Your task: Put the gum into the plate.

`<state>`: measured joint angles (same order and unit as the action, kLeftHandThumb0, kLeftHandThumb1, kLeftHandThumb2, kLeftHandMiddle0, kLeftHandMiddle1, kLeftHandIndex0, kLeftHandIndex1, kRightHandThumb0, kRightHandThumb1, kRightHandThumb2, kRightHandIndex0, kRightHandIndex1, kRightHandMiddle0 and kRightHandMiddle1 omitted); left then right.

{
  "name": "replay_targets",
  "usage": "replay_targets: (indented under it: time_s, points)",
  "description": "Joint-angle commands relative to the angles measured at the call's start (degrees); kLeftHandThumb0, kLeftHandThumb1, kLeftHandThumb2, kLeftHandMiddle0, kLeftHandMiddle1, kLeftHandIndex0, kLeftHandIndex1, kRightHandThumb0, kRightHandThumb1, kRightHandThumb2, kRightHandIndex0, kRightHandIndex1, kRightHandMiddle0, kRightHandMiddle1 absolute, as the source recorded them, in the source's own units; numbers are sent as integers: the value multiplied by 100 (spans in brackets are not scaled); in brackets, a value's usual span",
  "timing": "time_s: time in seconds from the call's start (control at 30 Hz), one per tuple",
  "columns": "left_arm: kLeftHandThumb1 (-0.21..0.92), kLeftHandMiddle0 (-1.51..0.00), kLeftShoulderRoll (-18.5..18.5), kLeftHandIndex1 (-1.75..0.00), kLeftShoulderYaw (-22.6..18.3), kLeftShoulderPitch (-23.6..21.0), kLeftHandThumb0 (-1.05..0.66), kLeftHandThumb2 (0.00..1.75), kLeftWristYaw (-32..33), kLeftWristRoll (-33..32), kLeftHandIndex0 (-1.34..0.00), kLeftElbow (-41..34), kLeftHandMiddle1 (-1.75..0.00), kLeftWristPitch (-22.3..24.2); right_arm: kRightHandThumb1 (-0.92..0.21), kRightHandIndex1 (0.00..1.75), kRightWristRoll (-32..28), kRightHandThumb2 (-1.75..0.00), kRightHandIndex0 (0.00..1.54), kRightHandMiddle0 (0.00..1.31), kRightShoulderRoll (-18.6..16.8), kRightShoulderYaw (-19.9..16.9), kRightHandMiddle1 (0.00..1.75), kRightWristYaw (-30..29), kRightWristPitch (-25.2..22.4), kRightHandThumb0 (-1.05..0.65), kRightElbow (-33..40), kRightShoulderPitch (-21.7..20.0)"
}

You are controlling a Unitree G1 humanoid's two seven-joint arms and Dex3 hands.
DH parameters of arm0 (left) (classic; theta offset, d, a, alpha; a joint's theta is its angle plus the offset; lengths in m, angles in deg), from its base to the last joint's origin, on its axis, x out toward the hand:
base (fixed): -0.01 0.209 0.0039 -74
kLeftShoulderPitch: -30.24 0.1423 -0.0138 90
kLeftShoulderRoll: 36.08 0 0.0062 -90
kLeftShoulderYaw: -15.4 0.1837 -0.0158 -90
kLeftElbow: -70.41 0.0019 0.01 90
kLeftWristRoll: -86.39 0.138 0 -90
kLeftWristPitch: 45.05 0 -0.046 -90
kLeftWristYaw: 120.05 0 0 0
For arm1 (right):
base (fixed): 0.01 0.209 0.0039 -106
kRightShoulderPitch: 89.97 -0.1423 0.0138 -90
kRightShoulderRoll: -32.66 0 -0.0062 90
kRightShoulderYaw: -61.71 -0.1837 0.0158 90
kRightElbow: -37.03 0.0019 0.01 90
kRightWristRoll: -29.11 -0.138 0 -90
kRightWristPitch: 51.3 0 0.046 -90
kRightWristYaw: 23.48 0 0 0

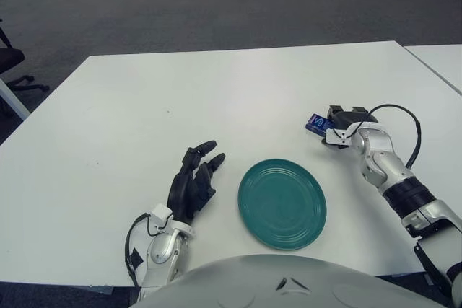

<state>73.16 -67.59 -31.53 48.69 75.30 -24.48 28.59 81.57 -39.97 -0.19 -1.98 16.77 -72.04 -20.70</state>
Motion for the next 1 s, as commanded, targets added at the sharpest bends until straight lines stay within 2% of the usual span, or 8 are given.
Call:
replay_targets:
  time_s: [0.0,0.1,0.23,0.47,0.83,0.9,0.97]
  points:
    - [92,-46,-80,-95,-78,-6,-84,88,-43,-78,-18,63,-39,156,-83,175,-316,-64,25,20,-16,153,169,389,210,-60,-615,483]
    - [92,-46,-102,-95,-114,-29,-85,88,-61,-96,-18,77,-39,175,-74,175,-443,-77,35,29,-17,90,173,389,398,-44,-680,481]
    - [92,-46,-132,-95,-168,-61,-84,89,-73,-147,-17,87,-38,237,-74,175,-772,-77,44,30,-15,-192,174,185,575,-40,-423,715]
    - [92,-47,-134,-95,-239,-100,-84,89,-82,-205,-17,115,-38,291,-73,175,-933,-78,63,32,-126,-387,175,-162,636,-38,-333,789]
    - [92,-48,-188,-95,-322,-145,-85,89,-115,-196,-18,155,-37,270,-68,175,-996,-85,74,35,-209,-484,175,-823,1021,-39,-454,794]
    - [92,-48,-208,-95,-343,-154,-85,89,-128,-196,-18,164,-37,263,-68,175,-1001,-85,75,35,-229,-508,175,-918,1044,-39,-501,742]
    - [92,-48,-249,-94,-373,-162,-85,89,-132,-166,-17,171,-36,259,-68,175,-1102,-86,77,35,-190,-632,175,-925,1118,-39,-669,447]
